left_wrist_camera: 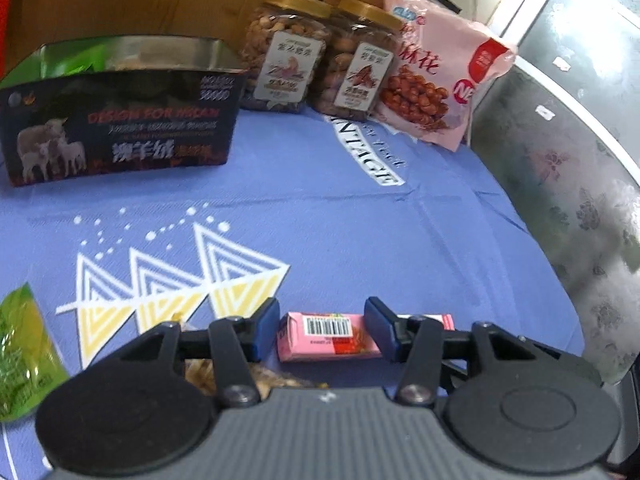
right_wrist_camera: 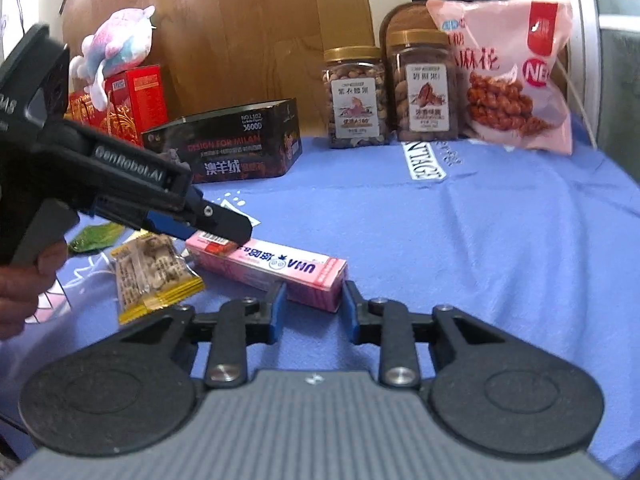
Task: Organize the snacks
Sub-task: 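Grasp the pink UHA candy box with the left tool, then lift the pink candy box into the tin box and open the left tool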
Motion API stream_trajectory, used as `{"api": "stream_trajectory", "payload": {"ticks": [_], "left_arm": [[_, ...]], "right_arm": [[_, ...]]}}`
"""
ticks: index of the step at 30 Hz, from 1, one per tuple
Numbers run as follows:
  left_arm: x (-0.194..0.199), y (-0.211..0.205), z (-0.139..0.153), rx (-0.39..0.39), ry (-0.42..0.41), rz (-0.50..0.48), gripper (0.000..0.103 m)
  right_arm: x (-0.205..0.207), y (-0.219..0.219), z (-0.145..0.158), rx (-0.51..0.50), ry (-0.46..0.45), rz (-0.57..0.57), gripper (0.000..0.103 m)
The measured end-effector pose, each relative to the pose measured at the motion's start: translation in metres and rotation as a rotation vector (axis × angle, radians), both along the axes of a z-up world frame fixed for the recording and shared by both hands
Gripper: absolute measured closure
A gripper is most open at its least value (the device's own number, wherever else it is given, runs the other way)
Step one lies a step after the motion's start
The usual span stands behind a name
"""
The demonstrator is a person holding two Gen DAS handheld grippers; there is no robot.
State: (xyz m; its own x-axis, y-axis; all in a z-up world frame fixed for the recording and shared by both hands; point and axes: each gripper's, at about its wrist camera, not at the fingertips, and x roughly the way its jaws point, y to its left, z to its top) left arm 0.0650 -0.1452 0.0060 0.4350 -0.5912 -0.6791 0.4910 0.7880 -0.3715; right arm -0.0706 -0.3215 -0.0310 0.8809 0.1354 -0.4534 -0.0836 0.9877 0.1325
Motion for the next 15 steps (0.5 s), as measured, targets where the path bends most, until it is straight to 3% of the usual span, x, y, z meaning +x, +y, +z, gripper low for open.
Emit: {"api": "stream_trajectory", "payload": {"ticks": [15], "left_arm": [[0.005,-0.006,-0.01,-0.026,-0.004,-0.035,0.054]], "right_arm": [[0.004,-0.004,-0.005,0.0,0.012,-0.054,0.071]]}}
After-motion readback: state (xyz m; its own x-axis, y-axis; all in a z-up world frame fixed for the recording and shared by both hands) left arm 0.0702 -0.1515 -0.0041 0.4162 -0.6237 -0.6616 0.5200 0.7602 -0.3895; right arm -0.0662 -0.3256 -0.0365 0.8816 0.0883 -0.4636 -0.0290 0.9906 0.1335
